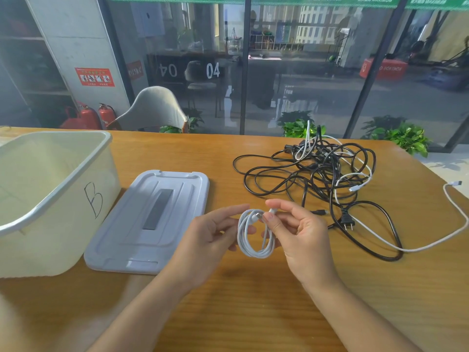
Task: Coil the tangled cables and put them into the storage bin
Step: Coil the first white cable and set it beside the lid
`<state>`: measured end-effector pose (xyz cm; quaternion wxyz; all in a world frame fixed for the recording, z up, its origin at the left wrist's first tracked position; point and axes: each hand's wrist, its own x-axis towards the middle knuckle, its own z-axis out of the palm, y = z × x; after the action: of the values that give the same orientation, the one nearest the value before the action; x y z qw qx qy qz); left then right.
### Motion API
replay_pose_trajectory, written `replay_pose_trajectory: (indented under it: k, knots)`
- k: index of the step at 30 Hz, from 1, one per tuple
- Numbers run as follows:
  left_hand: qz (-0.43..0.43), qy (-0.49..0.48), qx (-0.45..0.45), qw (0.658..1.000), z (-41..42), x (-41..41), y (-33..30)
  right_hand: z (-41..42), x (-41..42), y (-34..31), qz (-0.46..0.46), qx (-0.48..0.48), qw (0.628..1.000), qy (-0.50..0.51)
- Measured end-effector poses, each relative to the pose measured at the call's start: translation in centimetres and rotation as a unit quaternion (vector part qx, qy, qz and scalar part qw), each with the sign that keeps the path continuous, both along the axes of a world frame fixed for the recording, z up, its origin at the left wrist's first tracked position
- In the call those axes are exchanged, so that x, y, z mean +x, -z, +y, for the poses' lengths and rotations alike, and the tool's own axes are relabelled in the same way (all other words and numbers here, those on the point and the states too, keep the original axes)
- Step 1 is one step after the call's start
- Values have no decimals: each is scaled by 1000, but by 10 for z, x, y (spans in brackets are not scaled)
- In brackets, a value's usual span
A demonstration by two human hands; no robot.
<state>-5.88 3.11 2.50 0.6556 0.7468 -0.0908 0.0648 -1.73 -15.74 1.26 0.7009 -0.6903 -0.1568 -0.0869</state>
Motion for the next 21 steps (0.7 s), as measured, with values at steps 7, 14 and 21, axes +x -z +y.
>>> replay_pose_trajectory:
  k: [7, 14, 21]
  knots:
    - [-4, -33, 2, 999, -1, 0, -2, -1, -3, 1, -31, -63, 997, 23]
    - [22, -49, -14, 998, 6, 2, 4, 1, -6, 3, -36, -111, 993, 25]
    - [15, -42, -23, 999, 6, 2, 5, 0, -6, 0, 8, -102, 993, -52]
